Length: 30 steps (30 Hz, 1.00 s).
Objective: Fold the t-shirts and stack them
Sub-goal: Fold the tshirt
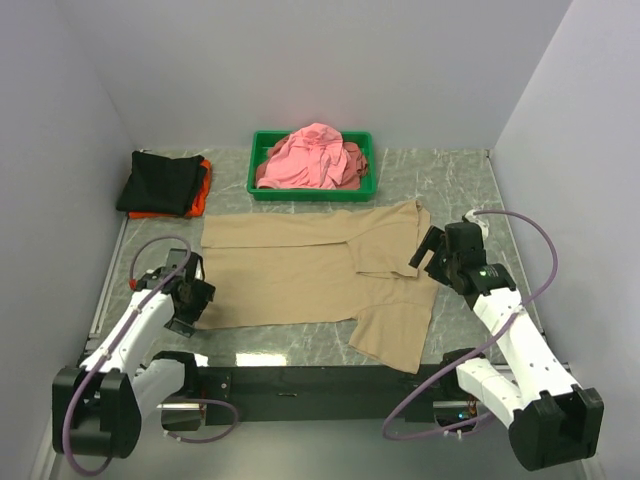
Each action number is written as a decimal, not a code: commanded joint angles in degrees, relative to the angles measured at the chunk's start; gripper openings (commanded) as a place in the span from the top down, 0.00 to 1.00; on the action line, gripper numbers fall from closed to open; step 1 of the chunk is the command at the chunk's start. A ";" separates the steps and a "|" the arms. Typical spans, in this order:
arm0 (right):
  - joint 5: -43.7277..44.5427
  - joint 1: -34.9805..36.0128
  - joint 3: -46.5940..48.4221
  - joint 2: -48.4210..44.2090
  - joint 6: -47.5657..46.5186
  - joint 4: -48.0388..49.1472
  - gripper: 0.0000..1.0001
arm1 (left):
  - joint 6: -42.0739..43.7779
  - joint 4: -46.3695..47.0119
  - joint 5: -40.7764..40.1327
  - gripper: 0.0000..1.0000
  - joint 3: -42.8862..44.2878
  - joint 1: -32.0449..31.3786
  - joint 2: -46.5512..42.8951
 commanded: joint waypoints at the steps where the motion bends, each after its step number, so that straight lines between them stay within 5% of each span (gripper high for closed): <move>1: 1.04 -0.97 -0.26 0.52 0.52 1.95 0.04 | -2.05 -0.09 2.50 0.19 -1.19 0.12 2.67; 3: 0.42 -1.23 -0.26 1.14 0.43 2.31 0.04 | -1.52 0.52 3.91 0.31 -1.71 0.12 3.99; 11: 0.15 -2.37 0.27 2.55 -0.45 1.87 0.04 | -4.33 -2.03 1.19 0.48 -1.10 -0.06 2.68; 15: -0.20 -2.99 0.45 2.11 -0.36 0.99 0.04 | -4.68 -2.38 0.58 0.78 -1.10 -0.06 3.55; 21: 0.33 -3.26 0.71 1.41 -0.45 -0.85 0.04 | -4.07 -1.85 1.02 0.99 -1.01 -0.59 5.93; 27: -5.91 -0.64 0.63 1.23 -0.72 -5.77 0.04 | -4.33 -3.08 -0.74 0.99 0.31 -0.59 3.48; 30: -0.49 11.91 1.06 4.28 2.35 -9.63 0.05 | -3.63 -2.38 -1.01 1.00 0.31 -0.59 0.58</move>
